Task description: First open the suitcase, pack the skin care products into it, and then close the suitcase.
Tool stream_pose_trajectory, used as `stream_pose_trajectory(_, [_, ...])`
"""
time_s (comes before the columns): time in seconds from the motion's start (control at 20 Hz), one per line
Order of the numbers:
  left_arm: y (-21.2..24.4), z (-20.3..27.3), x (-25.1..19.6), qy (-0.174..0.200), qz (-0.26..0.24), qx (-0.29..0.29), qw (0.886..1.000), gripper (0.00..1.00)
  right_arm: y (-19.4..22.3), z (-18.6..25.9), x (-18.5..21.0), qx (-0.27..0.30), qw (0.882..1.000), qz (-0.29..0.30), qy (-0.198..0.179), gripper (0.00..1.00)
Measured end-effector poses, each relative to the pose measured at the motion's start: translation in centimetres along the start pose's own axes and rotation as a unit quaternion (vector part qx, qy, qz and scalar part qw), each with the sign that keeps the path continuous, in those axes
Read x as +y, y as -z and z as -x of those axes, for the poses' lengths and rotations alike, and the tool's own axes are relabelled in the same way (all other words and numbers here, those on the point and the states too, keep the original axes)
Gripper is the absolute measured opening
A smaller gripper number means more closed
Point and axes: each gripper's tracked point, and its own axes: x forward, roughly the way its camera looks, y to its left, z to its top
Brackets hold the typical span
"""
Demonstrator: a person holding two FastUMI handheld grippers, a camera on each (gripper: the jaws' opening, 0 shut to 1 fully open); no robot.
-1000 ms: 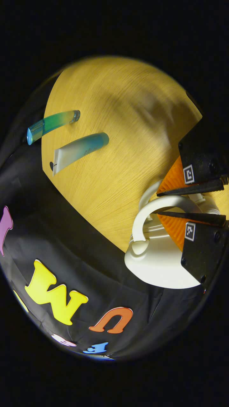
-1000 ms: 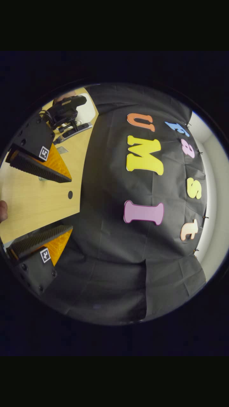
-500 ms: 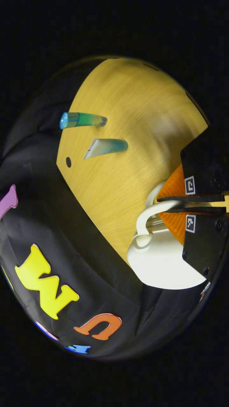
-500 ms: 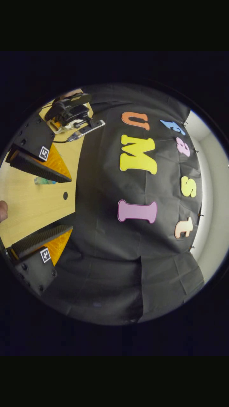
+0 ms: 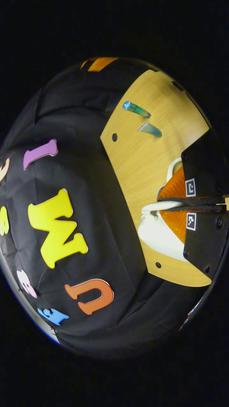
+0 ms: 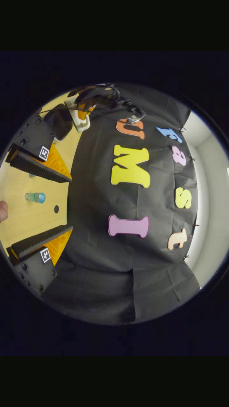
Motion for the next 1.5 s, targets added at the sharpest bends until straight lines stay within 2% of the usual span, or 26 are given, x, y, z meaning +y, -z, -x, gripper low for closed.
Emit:
stream_pose_trajectory(0.15, [-1.2,0.9,6.6,-0.02,0.038,-0.037,0.998,0.04,-0.9,-0.2,2.1,-0.001,1.0,0.0,-0.008,0.8])
stream_pose_trajectory(0.2, [-1.1,1.1,8.8,-0.028,0.051,-0.045,0.997,0.04,-1.1,-0.1,2.9,0.0,1.0,0.001,-0.011,0.78])
stream_pose_trajectory(0.35, [-0.1,1.2,15.5,-0.046,0.097,-0.067,0.992,0.04,-2.0,0.2,5.0,-0.002,1.0,0.013,-0.015,0.8])
stream_pose_trajectory(0.6, [5.2,-0.9,25.9,-0.07,0.149,-0.078,0.983,0.04,-2.5,0.5,7.8,0.007,0.999,0.029,-0.014,0.78])
stream_pose_trajectory(0.7, [8.2,-2.1,28.6,-0.07,0.148,-0.069,0.984,0.04,-2.5,0.4,8.4,0.014,0.999,0.04,-0.004,0.8])
stream_pose_trajectory(1.0, [18.8,-7.0,33.0,-0.062,0.215,-0.023,0.974,0.04,-2.3,0.6,11.1,0.035,0.997,0.064,0.012,0.8])
stream_pose_trajectory(1.25, [28.2,-11.1,32.6,-0.027,0.267,0.043,0.962,0.04,-2.0,1.2,12.2,0.048,0.995,0.085,0.029,0.8])
stream_pose_trajectory(1.3, [29.3,-11.5,32.2,-0.019,0.278,0.049,0.959,0.04,-1.6,1.5,12.3,0.054,0.994,0.09,0.032,0.79])
stream_pose_trajectory(1.4, [30.4,-12.5,32.2,-0.025,0.297,0.05,0.953,0.04,-1.6,2.1,12.3,0.058,0.993,0.096,0.04,0.82])
stream_pose_trajectory(1.5, [31.2,-13.1,32.4,-0.029,0.312,0.052,0.948,0.07,-1.3,2.3,12.9,0.063,0.992,0.099,0.038,0.8])
